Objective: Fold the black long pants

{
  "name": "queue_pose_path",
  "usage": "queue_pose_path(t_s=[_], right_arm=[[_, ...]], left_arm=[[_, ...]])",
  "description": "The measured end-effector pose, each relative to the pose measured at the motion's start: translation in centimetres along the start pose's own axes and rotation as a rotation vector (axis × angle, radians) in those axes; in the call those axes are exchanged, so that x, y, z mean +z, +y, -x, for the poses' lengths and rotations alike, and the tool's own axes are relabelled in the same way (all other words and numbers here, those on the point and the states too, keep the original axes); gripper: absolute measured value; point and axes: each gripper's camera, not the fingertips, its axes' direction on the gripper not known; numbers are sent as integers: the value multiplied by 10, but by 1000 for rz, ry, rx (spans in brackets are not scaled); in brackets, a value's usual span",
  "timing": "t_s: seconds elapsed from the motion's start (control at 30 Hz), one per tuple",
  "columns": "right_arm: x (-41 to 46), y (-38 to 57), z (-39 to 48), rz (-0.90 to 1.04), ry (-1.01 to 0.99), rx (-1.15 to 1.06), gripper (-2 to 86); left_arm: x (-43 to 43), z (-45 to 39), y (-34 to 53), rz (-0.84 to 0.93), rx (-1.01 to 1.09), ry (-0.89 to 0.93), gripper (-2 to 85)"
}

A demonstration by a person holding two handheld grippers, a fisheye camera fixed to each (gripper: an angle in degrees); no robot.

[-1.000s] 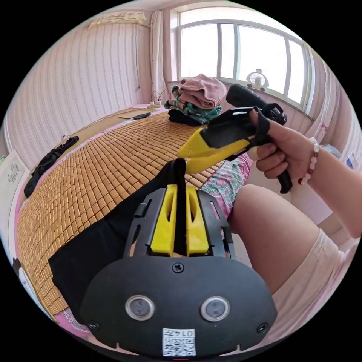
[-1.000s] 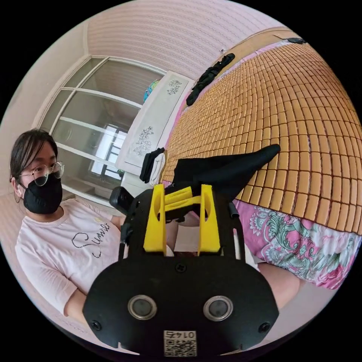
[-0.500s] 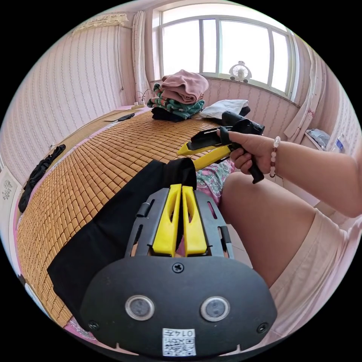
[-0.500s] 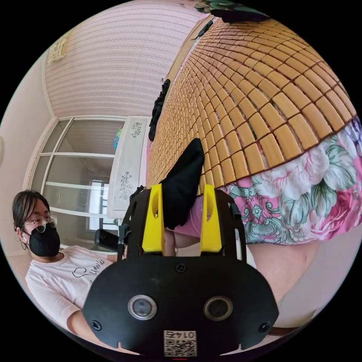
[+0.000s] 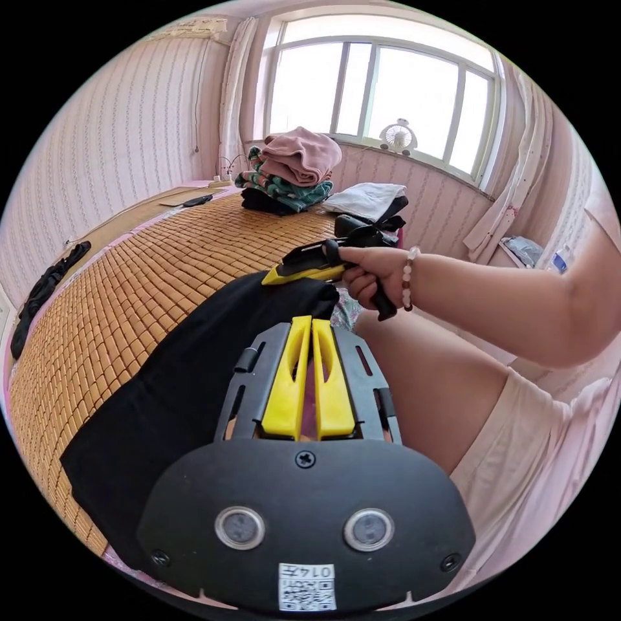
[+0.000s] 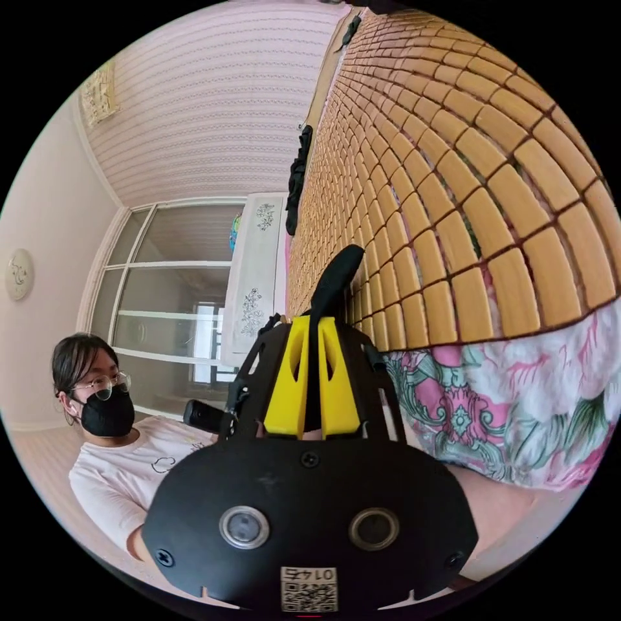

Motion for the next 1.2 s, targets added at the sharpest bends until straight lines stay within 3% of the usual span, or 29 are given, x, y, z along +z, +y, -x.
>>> queue_pose_path(t_s=[0.23,0.4,0.5,0.57,0.63,0.7,0.8,1.0,1.2], right_arm=[[-40,20,56,-114,25,-146,13],[60,7,113,123,-5,-315,19],[183,12,136,342,-28,-398,33],[276,23,124,512,56,-388,49],[314,30,105,571,166,-372,48],[325,37,87,582,221,-354,39],[318,54,62,603,298,-334,27],[334,106,21,727,500,-330,17],[365,148,25,815,626,-458,19]], left_arm=[[-25,-6,-23,-196,9,77,-8],[-78,37,12,-259,-75,36,-7],[-130,70,59,-214,-201,-65,-3],[-163,100,102,-87,-355,-117,6],[-182,123,136,11,-506,-122,22],[-203,141,164,28,-644,-162,34],[-230,160,185,-123,-769,-143,40],[-194,187,174,-33,-817,-167,73],[-150,203,163,174,-765,-199,100]])
